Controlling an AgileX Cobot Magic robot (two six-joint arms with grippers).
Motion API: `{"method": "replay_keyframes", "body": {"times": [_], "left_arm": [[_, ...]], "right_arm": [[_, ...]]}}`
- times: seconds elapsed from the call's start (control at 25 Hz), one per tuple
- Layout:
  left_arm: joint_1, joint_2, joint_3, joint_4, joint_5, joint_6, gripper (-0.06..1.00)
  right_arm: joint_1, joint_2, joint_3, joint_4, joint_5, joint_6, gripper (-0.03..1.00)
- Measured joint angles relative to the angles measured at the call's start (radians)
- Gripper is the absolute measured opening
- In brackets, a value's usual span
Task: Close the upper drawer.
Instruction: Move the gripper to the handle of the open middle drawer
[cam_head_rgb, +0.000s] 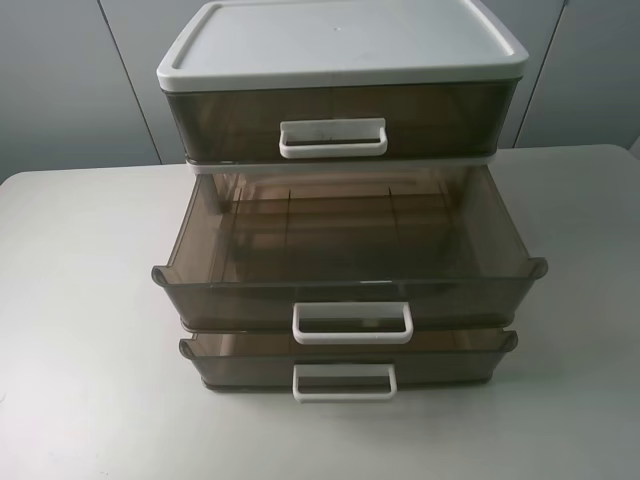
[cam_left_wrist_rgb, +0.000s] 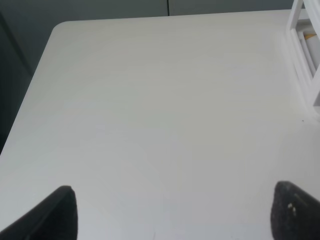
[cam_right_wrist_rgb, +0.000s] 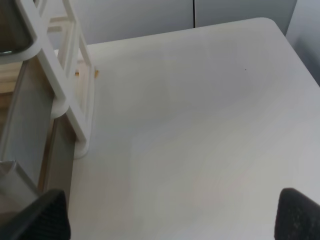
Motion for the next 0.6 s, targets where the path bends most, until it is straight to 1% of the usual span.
{"method": "replay_keyframes", "body": {"times": [0.36,0.44,0.6], "left_arm": [[0.000,0.000,0.000,0.000,0.000,0.002,0.74],[0.000,0.000,0.000,0.000,0.000,0.002,0.74],[0.000,0.000,0.000,0.000,0.000,0.004,0.74]], "right_arm": [[0.000,0.019,-0.002,0.002,-0.003,-0.005,0.62],[0.000,0.086,-0.027,0.004,-0.026,-0.038,0.62],[0.000,0.284,-0.146,0.025,-0.104,-0.165,0.62]]}}
